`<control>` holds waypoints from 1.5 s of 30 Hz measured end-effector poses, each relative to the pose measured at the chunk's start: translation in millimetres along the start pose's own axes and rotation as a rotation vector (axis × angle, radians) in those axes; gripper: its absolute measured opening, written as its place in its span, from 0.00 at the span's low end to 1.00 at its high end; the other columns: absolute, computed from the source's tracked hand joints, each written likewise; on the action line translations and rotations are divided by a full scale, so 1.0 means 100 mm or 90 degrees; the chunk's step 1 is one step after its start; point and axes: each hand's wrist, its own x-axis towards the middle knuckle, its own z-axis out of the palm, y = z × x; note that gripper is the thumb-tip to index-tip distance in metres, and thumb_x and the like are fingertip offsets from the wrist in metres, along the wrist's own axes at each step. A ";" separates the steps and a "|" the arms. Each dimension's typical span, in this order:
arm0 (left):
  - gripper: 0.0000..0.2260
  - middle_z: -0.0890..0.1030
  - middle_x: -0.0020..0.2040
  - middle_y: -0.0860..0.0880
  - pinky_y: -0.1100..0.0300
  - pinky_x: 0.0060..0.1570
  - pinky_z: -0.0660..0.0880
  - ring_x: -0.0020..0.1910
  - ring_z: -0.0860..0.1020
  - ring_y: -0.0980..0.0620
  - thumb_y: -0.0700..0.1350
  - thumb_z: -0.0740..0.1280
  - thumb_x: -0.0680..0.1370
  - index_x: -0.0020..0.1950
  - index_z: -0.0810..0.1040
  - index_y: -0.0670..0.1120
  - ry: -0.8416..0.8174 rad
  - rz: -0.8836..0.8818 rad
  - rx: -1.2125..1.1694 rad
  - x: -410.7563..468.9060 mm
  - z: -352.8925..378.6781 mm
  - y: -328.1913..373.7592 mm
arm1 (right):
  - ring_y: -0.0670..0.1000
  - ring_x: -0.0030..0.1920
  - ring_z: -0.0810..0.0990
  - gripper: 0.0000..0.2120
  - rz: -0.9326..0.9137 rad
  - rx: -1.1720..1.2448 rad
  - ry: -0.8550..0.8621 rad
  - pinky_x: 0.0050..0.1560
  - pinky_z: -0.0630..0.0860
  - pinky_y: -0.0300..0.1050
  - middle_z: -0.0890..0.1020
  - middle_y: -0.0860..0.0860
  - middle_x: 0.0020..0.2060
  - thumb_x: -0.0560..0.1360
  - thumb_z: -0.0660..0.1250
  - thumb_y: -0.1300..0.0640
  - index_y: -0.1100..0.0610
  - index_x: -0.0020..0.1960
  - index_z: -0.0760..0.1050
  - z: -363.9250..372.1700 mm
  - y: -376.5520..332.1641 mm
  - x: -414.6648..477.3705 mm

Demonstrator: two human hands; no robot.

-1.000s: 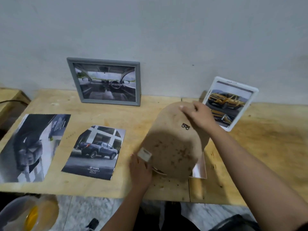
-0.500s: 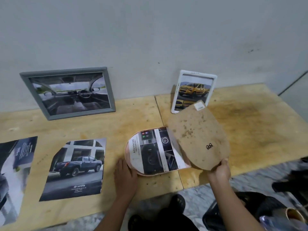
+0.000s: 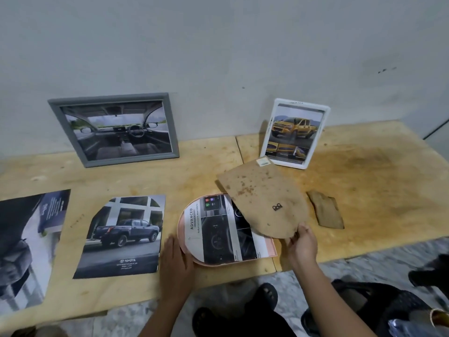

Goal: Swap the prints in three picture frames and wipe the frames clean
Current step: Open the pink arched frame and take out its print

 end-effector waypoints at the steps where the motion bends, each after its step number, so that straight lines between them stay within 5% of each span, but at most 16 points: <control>1: 0.29 0.63 0.74 0.42 0.49 0.73 0.57 0.74 0.60 0.44 0.52 0.51 0.77 0.75 0.59 0.39 0.003 0.005 0.005 -0.03 -0.01 -0.01 | 0.50 0.44 0.78 0.10 0.008 -0.009 -0.015 0.42 0.75 0.42 0.78 0.52 0.45 0.82 0.54 0.60 0.56 0.48 0.73 0.09 0.01 0.01; 6: 0.30 0.60 0.76 0.44 0.51 0.74 0.54 0.75 0.57 0.47 0.54 0.49 0.77 0.76 0.56 0.41 -0.010 -0.006 0.013 -0.04 0.01 -0.03 | 0.49 0.42 0.78 0.10 0.038 -0.042 -0.082 0.49 0.77 0.47 0.79 0.53 0.49 0.82 0.53 0.59 0.59 0.59 0.70 0.61 -0.08 0.12; 11: 0.32 0.54 0.77 0.47 0.52 0.75 0.50 0.76 0.52 0.50 0.58 0.44 0.77 0.77 0.51 0.44 -0.023 -0.002 0.028 -0.06 0.00 -0.05 | 0.49 0.31 0.73 0.07 0.041 -0.179 -0.023 0.26 0.71 0.38 0.76 0.51 0.36 0.81 0.55 0.54 0.56 0.52 0.70 1.08 -0.18 0.30; 17: 0.35 0.53 0.77 0.46 0.55 0.74 0.48 0.77 0.51 0.50 0.61 0.39 0.75 0.77 0.51 0.43 -0.030 0.026 0.086 -0.09 0.00 -0.08 | 0.54 0.40 0.81 0.05 0.011 -0.267 0.071 0.40 0.82 0.45 0.79 0.57 0.46 0.75 0.67 0.59 0.60 0.47 0.72 1.41 -0.19 0.49; 21: 0.31 0.58 0.76 0.43 0.53 0.72 0.52 0.75 0.57 0.46 0.57 0.42 0.78 0.76 0.56 0.40 -0.017 0.039 0.122 -0.07 0.01 -0.09 | 0.54 0.47 0.81 0.14 -0.027 -0.305 0.088 0.48 0.80 0.47 0.79 0.56 0.49 0.71 0.67 0.66 0.61 0.55 0.70 1.46 -0.13 0.57; 26: 0.29 0.61 0.75 0.42 0.51 0.71 0.54 0.74 0.59 0.44 0.54 0.44 0.79 0.75 0.59 0.39 -0.013 0.035 0.132 -0.09 0.02 -0.09 | 0.54 0.48 0.77 0.11 -0.020 -0.373 0.007 0.50 0.76 0.45 0.77 0.54 0.49 0.68 0.65 0.66 0.56 0.48 0.70 1.38 -0.01 0.61; 30: 0.31 0.56 0.77 0.45 0.55 0.73 0.49 0.76 0.54 0.49 0.56 0.41 0.77 0.76 0.55 0.41 -0.015 0.038 0.133 -0.09 0.02 -0.08 | 0.54 0.53 0.77 0.17 -0.061 -0.539 -0.084 0.56 0.75 0.47 0.79 0.52 0.52 0.68 0.69 0.66 0.58 0.56 0.75 1.28 0.05 0.54; 35: 0.33 0.53 0.77 0.46 0.59 0.73 0.43 0.76 0.50 0.51 0.58 0.38 0.76 0.77 0.52 0.42 -0.018 0.028 0.132 -0.09 0.02 -0.09 | 0.59 0.49 0.77 0.09 -0.295 -0.752 -0.160 0.45 0.70 0.44 0.79 0.58 0.48 0.72 0.60 0.67 0.64 0.50 0.75 0.97 0.18 0.29; 38: 0.33 0.54 0.77 0.45 0.59 0.73 0.43 0.76 0.51 0.52 0.58 0.38 0.76 0.76 0.52 0.41 -0.015 0.025 0.130 -0.09 0.03 -0.08 | 0.60 0.49 0.75 0.12 -0.393 -1.026 -0.215 0.43 0.72 0.47 0.75 0.60 0.51 0.73 0.60 0.63 0.65 0.55 0.71 0.77 0.29 0.25; 41: 0.34 0.53 0.77 0.46 0.60 0.73 0.42 0.77 0.50 0.51 0.58 0.37 0.75 0.77 0.51 0.42 -0.018 0.017 0.123 -0.09 0.02 -0.07 | 0.61 0.54 0.74 0.19 -0.354 -1.078 -0.208 0.49 0.73 0.50 0.73 0.60 0.54 0.74 0.64 0.57 0.65 0.61 0.68 0.71 0.34 0.21; 45: 0.36 0.52 0.78 0.47 0.61 0.72 0.40 0.77 0.49 0.52 0.60 0.35 0.73 0.77 0.50 0.43 -0.028 0.011 0.116 -0.10 0.00 -0.06 | 0.56 0.44 0.74 0.15 -0.234 -0.959 -0.183 0.37 0.68 0.45 0.75 0.56 0.43 0.71 0.71 0.54 0.62 0.50 0.71 0.69 0.28 0.23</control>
